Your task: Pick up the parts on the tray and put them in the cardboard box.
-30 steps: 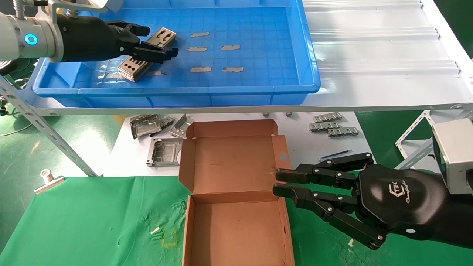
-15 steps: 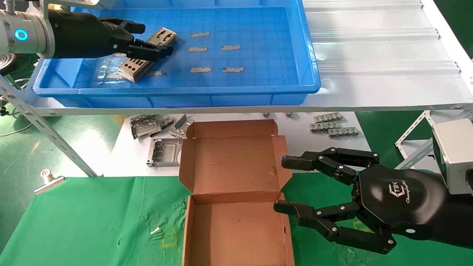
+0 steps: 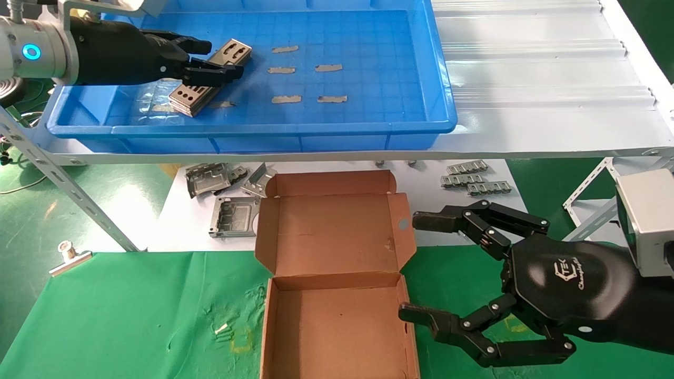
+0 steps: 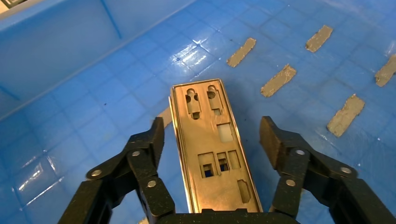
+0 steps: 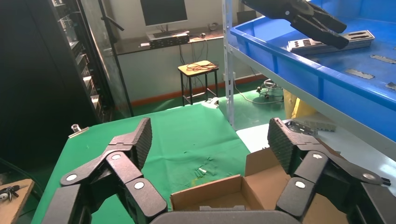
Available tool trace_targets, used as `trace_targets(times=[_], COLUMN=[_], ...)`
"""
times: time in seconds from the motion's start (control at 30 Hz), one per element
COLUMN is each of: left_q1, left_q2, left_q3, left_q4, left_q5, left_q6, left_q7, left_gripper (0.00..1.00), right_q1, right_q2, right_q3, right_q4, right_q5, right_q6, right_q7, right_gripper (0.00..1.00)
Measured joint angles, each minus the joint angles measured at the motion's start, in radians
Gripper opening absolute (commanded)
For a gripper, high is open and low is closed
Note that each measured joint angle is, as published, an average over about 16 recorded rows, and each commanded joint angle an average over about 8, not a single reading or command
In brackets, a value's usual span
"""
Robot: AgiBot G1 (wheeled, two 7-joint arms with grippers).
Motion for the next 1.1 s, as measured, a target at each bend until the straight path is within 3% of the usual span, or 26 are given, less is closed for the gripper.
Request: trace_targets(times=[1.1], left_q1=[-0.033], left_q2=[0.005], left_q3=[-0.016], left_q4=[0.061], left_q5=[-0.021], left_q6=[-0.003], left_q7=[0.062], left_gripper=[0.00], right_q1=[0.000], right_q2=[0.000], right_q3=[0.000], right_q4=[0.000], right_q5=[0.000], right_q6=[0.000], right_q7=[0.000], right_gripper=[1.00])
